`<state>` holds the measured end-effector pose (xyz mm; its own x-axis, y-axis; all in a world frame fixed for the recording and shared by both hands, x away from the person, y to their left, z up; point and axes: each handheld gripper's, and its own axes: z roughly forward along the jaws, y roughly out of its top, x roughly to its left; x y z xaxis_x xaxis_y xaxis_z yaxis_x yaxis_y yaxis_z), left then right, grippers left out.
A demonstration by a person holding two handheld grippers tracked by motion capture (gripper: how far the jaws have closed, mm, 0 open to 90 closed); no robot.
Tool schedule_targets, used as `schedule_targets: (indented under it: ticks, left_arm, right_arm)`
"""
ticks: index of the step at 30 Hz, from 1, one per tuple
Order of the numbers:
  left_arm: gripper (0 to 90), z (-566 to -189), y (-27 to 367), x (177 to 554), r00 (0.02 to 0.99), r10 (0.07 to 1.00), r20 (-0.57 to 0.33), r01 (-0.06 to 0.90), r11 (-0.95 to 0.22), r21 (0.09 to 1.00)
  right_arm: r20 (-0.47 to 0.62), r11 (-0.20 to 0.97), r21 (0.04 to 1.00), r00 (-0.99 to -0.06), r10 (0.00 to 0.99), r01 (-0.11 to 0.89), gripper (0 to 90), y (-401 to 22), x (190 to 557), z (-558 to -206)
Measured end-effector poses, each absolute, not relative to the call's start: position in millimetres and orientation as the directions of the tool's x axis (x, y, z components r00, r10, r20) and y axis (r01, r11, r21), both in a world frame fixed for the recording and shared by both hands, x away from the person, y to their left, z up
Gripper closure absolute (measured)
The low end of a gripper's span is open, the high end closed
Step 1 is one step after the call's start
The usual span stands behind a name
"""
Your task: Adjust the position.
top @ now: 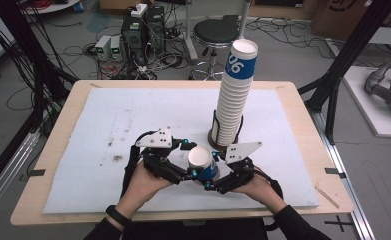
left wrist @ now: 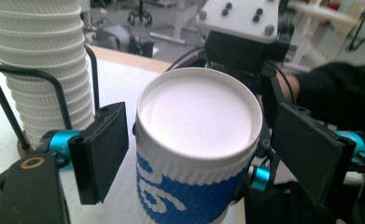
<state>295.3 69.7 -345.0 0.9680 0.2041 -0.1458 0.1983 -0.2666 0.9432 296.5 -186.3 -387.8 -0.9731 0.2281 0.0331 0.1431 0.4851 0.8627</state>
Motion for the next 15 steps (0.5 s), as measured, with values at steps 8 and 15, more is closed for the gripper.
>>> schedule_targets:
  ticks: [8,15]
  left_arm:
    - [19.8,-346,58,292,0.979,0.176,-0.105,0.174,-0.439,0.881]
    - [29.2,-350,60,295,0.981,0.165,-0.103,0.167,-0.442,0.881]
  right_arm:
    - [0.017,0.630,0.765,-0.983,0.183,0.130,24.3,-181,292,-383]
    - [0.001,0.653,0.750,-0.987,0.164,0.109,20.0,-180,290,-384]
